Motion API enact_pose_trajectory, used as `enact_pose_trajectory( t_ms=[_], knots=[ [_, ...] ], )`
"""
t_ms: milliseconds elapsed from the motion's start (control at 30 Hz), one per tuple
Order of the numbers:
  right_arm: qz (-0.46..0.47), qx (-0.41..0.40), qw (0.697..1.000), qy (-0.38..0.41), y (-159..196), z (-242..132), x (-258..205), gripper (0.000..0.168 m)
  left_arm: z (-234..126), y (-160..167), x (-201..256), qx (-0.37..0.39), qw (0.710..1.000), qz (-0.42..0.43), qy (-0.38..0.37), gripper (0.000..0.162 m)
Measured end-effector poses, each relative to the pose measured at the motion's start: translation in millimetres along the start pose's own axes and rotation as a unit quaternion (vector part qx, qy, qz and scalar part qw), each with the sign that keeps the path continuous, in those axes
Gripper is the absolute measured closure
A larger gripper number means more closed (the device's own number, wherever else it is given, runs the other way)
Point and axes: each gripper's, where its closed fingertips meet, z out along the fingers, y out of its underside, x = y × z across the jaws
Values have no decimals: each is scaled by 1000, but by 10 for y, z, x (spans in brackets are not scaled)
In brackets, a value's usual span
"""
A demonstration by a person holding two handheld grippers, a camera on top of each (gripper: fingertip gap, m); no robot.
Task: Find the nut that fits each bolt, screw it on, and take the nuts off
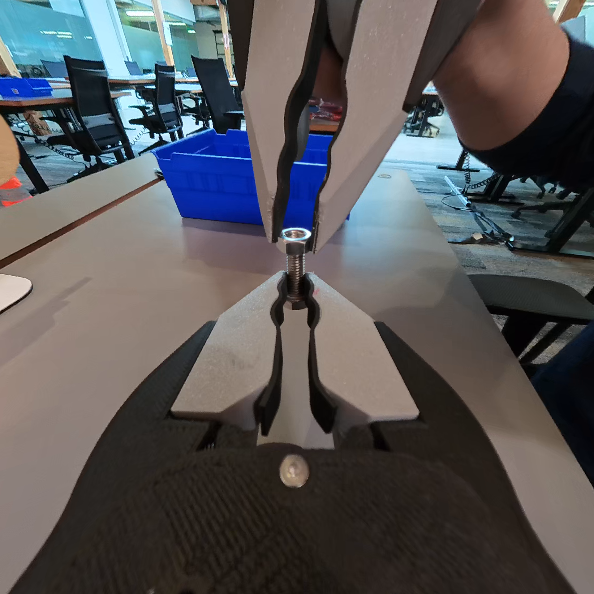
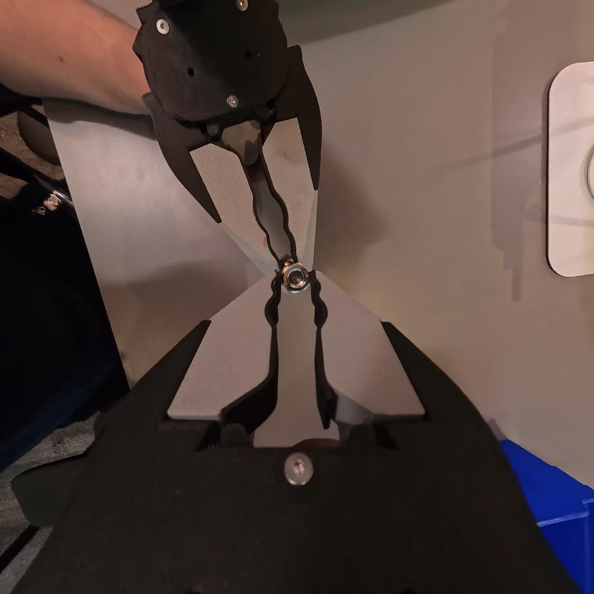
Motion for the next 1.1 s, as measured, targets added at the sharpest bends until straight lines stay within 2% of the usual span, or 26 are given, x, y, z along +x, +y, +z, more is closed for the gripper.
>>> enact_pose_trajectory(
  t_ms=[633, 1100],
  knots=[
    [27, 64, 997, -18, -116, -63, 35, 153, -41, -127, -3, 51, 996, -66, 29, 155],
    [71, 149, 983, -75, -207, -148, 17, 153, -87, -234, 3, 80, 995, -59, 26, 155]
  ],
)
